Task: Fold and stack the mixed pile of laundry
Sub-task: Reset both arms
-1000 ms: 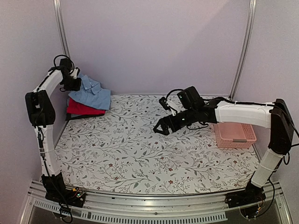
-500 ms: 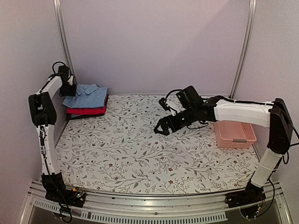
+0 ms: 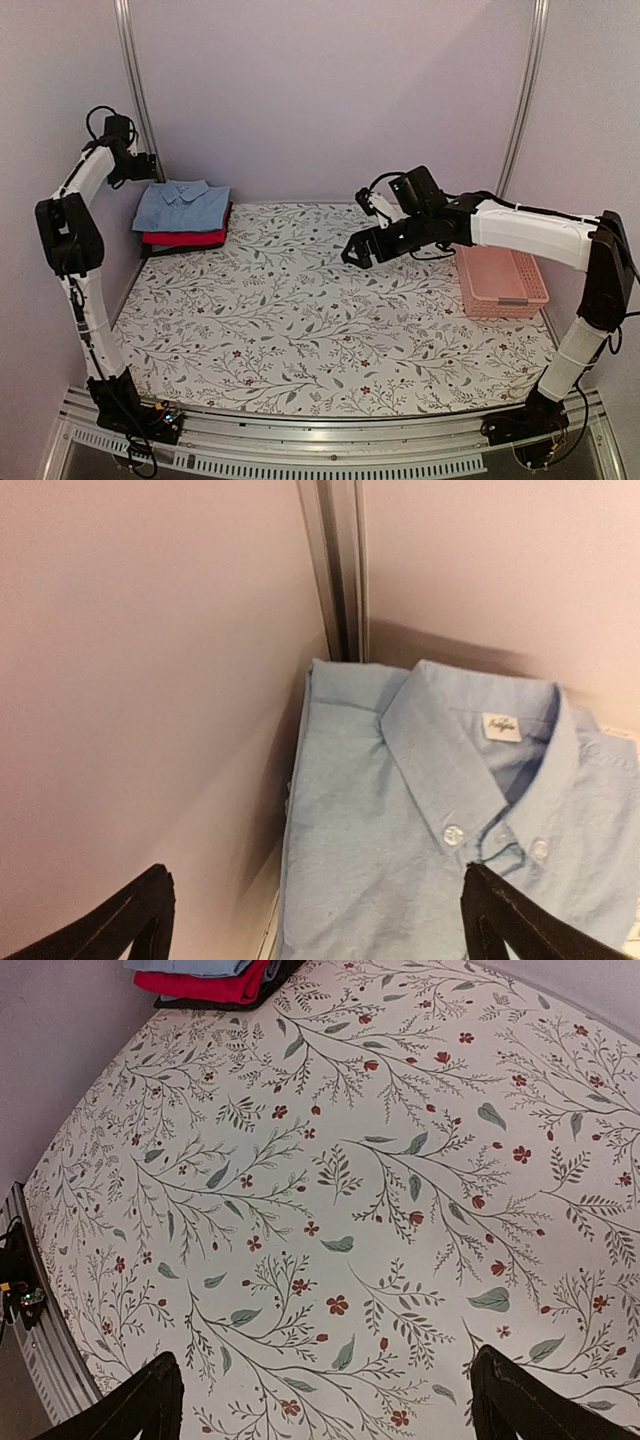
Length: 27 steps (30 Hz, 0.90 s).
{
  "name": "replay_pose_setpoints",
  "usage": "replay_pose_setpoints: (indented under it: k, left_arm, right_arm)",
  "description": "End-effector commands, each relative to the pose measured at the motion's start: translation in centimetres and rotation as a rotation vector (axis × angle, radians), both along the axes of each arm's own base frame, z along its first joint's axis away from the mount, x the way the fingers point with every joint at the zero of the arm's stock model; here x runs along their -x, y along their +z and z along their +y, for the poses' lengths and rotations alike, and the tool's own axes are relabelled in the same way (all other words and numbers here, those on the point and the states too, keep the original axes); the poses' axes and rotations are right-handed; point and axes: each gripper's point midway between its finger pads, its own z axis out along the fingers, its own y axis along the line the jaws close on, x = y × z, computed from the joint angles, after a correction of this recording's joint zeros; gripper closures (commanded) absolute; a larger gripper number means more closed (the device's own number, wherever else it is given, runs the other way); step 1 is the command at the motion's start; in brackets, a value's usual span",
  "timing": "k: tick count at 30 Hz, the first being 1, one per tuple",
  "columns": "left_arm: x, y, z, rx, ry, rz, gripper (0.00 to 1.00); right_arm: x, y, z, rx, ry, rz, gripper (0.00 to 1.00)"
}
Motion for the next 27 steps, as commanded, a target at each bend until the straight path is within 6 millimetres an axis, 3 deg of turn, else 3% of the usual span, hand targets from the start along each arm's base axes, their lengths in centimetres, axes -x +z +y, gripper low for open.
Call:
replay_pose_setpoints:
  k: [1,4,7,12,16,22,27]
  left_arm:
    - [1.2,10.4,-2.8,0.114,-0.079,-0.276,0.0]
    - [2.5,13.5,-6.1,0.21,-0.199,-0.342,0.0]
    - [3.8,15.0,-8.9,0.261,-0.271,-0.363,0.0]
    - [6.6,15.0,-15.2,0.352,-0.43,-0.334,0.0]
    - [9.2,12.0,-20.5,0.361,-0.496,-0.239,0.0]
    - [15.1,7.0,-26.3,0.483,-0.564,-0.178,0.0]
    - [20.1,-1.3,-27.7,0.576,-0.51,-0.014,0.0]
  right_arm:
    - [-2.0,5.1,-3.6,-0.02,-0.106,-0.119,0.01]
    - [-2.7,7.2,-6.0,-0.027,-0.162,-0.157,0.01]
    - [-3.0,8.8,-8.4,-0.04,-0.218,-0.175,0.01]
    - [-2.7,10.1,-11.9,-0.072,-0.303,-0.154,0.01]
    - [-1.4,9.8,-13.8,-0.114,-0.35,-0.111,0.01]
    - [1.7,5.1,-14.5,-0.143,-0.361,0.017,0.01]
    - [3.8,1.9,-14.3,-0.207,-0.356,0.098,0.01]
